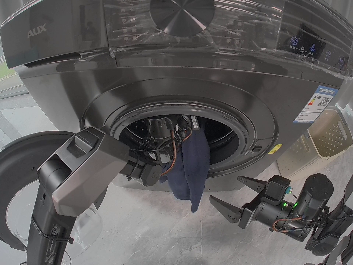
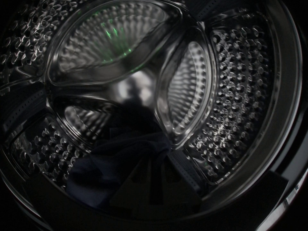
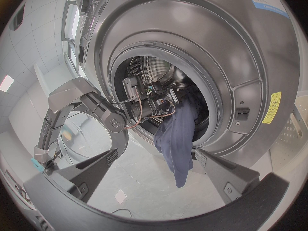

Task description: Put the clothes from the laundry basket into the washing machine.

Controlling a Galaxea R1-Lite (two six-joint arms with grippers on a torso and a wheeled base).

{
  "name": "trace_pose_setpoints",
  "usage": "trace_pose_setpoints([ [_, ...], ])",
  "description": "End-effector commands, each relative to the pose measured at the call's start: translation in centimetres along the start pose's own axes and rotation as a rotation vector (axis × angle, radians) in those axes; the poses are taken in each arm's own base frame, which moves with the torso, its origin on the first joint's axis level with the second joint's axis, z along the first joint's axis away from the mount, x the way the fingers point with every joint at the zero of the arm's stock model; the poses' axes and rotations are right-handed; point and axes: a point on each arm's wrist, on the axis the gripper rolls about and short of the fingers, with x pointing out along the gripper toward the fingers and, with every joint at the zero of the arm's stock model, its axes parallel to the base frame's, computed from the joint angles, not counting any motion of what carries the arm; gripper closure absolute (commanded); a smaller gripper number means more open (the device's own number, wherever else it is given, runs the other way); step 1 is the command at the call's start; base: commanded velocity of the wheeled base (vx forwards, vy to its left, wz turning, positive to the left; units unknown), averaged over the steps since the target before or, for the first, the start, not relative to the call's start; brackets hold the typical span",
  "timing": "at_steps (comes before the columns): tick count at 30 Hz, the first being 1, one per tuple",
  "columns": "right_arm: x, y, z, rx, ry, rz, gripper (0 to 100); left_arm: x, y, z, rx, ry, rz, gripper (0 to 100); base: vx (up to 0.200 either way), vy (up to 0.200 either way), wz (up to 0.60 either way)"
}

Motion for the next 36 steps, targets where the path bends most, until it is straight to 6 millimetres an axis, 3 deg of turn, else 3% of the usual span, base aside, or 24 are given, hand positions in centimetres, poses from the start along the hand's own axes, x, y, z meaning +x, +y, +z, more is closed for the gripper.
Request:
trace_pose_setpoints([
  [1, 0.0, 0.0, 0.0, 0.0, -0.001, -0.001, 0, 0.9, 1.0, -0.2, 0.0, -0.029, 0.052, 100, 0.0, 0.0, 0.0],
  [8, 0.0, -0.1, 0.0, 0.0, 0.0, -0.003, 0, 0.0, 1.1, 0.3, 0.008, -0.002, 0.072, 100, 0.0, 0.0, 0.0],
  [9, 0.0, -0.1, 0.0, 0.0, 0.002, -0.004, 0, -0.4, 0.8, 0.5, 0.009, 0.011, 0.067, 0, 0.0, 0.0, 0.0],
  [17, 0.0, 0.0, -0.1, 0.001, 0.003, 0.003, 0, -5.3, -0.5, -0.6, 0.051, 0.259, 0.039, 0, 0.0, 0.0, 0.0],
  [23, 0.0, 0.0, -0.1, -0.001, 0.003, 0.002, 0, -8.1, -0.9, -3.5, 0.075, 0.427, -0.016, 0, 0.0, 0.0, 0.0],
  [32, 0.0, 0.1, 0.0, 0.0, 0.0, 0.002, 0, -7.1, 0.6, -6.7, 0.09, 0.468, 0.015, 0, 0.0, 0.0, 0.0],
  [33, 0.0, 0.0, 0.0, 0.0, 0.0, 0.002, 0, -6.9, 1.0, -6.8, 0.093, 0.468, 0.024, 100, 0.0, 0.0, 0.0],
  [36, 0.0, 0.1, 0.0, 0.0, 0.0, 0.004, 0, -6.7, 1.4, -7.2, 0.108, 0.474, 0.029, 100, 0.0, 0.0, 0.0],
])
